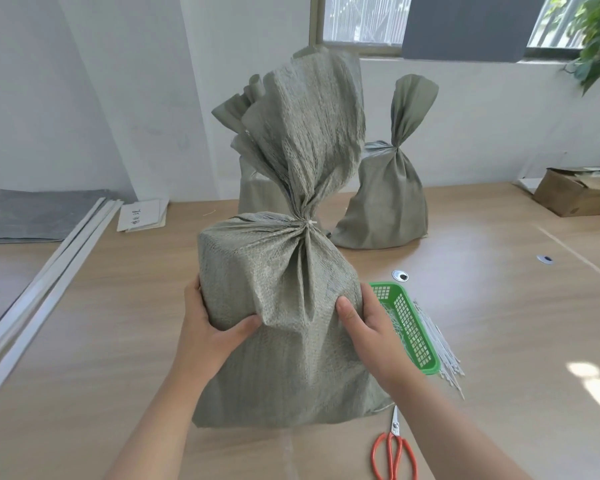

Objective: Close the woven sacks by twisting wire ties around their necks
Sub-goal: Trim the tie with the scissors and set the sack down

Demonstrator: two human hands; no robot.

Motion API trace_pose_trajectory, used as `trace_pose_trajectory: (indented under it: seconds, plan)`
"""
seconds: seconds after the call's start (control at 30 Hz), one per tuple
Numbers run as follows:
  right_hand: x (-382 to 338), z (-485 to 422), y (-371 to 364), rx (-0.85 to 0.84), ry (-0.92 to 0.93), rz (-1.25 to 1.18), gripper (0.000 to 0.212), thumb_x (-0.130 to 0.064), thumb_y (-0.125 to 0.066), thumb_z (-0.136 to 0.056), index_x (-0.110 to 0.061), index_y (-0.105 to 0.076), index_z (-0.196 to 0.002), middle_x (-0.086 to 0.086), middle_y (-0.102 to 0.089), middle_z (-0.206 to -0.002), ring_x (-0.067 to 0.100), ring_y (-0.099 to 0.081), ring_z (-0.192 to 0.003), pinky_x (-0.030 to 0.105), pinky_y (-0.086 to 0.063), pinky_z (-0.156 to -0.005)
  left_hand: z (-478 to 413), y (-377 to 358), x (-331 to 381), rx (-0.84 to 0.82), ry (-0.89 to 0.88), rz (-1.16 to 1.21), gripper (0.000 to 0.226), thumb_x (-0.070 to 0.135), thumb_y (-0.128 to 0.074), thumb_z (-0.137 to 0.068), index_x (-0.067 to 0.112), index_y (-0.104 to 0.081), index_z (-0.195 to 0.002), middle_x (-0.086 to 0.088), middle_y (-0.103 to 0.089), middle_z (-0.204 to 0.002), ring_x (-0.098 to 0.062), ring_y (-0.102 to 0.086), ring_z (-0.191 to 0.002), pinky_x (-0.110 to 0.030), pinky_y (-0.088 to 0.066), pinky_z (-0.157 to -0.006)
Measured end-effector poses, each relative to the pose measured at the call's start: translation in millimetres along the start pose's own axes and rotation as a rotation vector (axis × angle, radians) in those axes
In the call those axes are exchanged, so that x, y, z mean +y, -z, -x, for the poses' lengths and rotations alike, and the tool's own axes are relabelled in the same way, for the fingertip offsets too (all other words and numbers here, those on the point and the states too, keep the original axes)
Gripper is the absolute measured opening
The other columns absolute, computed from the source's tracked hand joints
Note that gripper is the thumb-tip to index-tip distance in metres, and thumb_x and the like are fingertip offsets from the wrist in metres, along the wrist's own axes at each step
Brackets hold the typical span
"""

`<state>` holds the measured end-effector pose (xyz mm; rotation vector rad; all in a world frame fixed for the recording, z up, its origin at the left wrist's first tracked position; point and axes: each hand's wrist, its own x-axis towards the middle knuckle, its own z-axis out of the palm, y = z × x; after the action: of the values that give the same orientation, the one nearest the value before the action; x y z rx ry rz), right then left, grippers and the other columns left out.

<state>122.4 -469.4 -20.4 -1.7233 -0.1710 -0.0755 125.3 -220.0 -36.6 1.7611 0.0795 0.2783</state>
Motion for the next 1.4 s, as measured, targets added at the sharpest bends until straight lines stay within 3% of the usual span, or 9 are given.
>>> trace_pose_trajectory:
  seconds: [0.23, 0.33, 0.47, 0.57, 0.67, 0.8, 0.93, 1.1, 1.4]
  plan:
    - [-28.4, -5.8, 33.3, 0.011, 0.098, -0.033, 0.03, -0.049, -0.055, -0.09, -0.041, -0.058, -0.119, -0.018, -0.07, -0.113, 0.004, -0.064, -0.109, 0.038, -0.051, -0.097, 6.4, -19.8, 48.5, 0.067, -0.096, -0.015, 0.118, 0.059, -0.087, -0.045, 0.043, -0.025, -0.144, 0.019, -0.049, -0.136, -0.002, -0.054, -0.123, -0.036, -0.05, -0.096]
    - [-37.3, -11.6, 72.6, -0.021, 0.121, -0.066, 0.033, -0.055, -0.056, -0.087, -0.04, -0.06, -0.116, -0.016, -0.07, -0.112, 0.006, -0.065, -0.109, 0.04, -0.05, -0.098, 12.7, -53.7, 74.7, 0.122, -0.126, -0.027, 0.119, 0.06, -0.085, -0.045, 0.042, -0.023, -0.146, 0.023, -0.049, -0.132, 0.006, -0.052, -0.119, -0.032, -0.049, -0.093]
    - [-44.4, -20.6, 140.2, -0.037, 0.146, -0.067, 0.026, -0.051, -0.056, -0.089, -0.038, -0.061, -0.111, -0.019, -0.071, -0.101, 0.004, -0.065, -0.099, 0.032, -0.049, -0.087, 20.5, -115.9, 103.2, 0.161, -0.142, 0.001, 0.114, 0.06, -0.083, -0.044, 0.041, -0.026, -0.141, 0.028, -0.048, -0.125, 0.015, -0.051, -0.111, -0.021, -0.047, -0.084]
    - [-47.8, -27.3, 190.8, -0.026, 0.166, -0.013, 0.03, -0.058, -0.056, -0.086, -0.041, -0.06, -0.11, -0.014, -0.071, -0.103, 0.012, -0.066, -0.103, 0.042, -0.052, -0.093, 24.1, -162.3, 119.6, 0.156, -0.143, 0.031, 0.11, 0.058, -0.084, -0.045, 0.041, -0.026, -0.137, 0.028, -0.047, -0.125, 0.021, -0.052, -0.105, -0.02, -0.048, -0.085]
    - [-49.8, -32.5, 232.0, -0.013, 0.189, 0.024, 0.034, -0.061, -0.055, -0.084, -0.041, -0.06, -0.111, -0.016, -0.07, -0.101, 0.011, -0.065, -0.1, 0.043, -0.052, -0.093, 24.1, -198.9, 130.8, 0.154, -0.145, 0.04, 0.113, 0.058, -0.086, -0.046, 0.035, -0.026, -0.14, 0.021, -0.049, -0.131, 0.01, -0.053, -0.116, -0.029, -0.051, -0.095]
    - [-51.2, -37.3, 273.1, 0.015, 0.197, 0.054, 0.031, -0.061, -0.053, -0.085, -0.039, -0.06, -0.106, -0.02, -0.068, -0.092, 0.005, -0.064, -0.089, 0.033, -0.049, -0.082, 17.8, -238.1, 139.6, 0.122, -0.151, 0.045, 0.114, 0.058, -0.089, -0.047, 0.036, -0.027, -0.14, 0.014, -0.05, -0.135, -0.001, -0.055, -0.122, -0.042, -0.051, -0.103]
    - [-45.0, -40.2, 305.1, 0.051, 0.179, 0.085, 0.037, -0.063, -0.053, -0.084, -0.039, -0.059, -0.112, -0.012, -0.071, -0.104, 0.012, -0.066, -0.101, 0.041, -0.054, -0.089, 8.9, -274.3, 142.0, 0.084, -0.178, 0.082, 0.115, 0.056, -0.087, -0.046, 0.027, -0.027, -0.14, 0.023, -0.048, -0.129, 0.019, -0.053, -0.109, -0.026, -0.05, -0.095]
    - [-34.6, -42.6, 350.8, 0.071, 0.162, 0.091, 0.036, -0.056, -0.053, -0.089, -0.036, -0.059, -0.118, -0.013, -0.072, -0.106, 0.009, -0.067, -0.101, 0.04, -0.055, -0.089, 5.7, -324.2, 149.0, 0.045, -0.193, 0.114, 0.109, 0.042, -0.097, -0.057, 0.023, -0.026, -0.138, 0.019, -0.047, -0.123, 0.025, -0.054, -0.097, -0.006, -0.05, -0.076]
    - [4.0, -76.8, 488.0, 0.034, 0.168, 0.074, 0.034, -0.057, -0.053, -0.088, -0.039, -0.059, -0.117, -0.014, -0.072, -0.107, 0.008, -0.067, -0.102, 0.041, -0.054, -0.092, -3.9, -464.6, 164.9, 0.075, -0.201, 0.083, 0.102, 0.03, -0.095, -0.061, 0.025, -0.025, -0.136, 0.019, -0.047, -0.123, 0.023, -0.056, -0.097, -0.008, -0.051, -0.076]
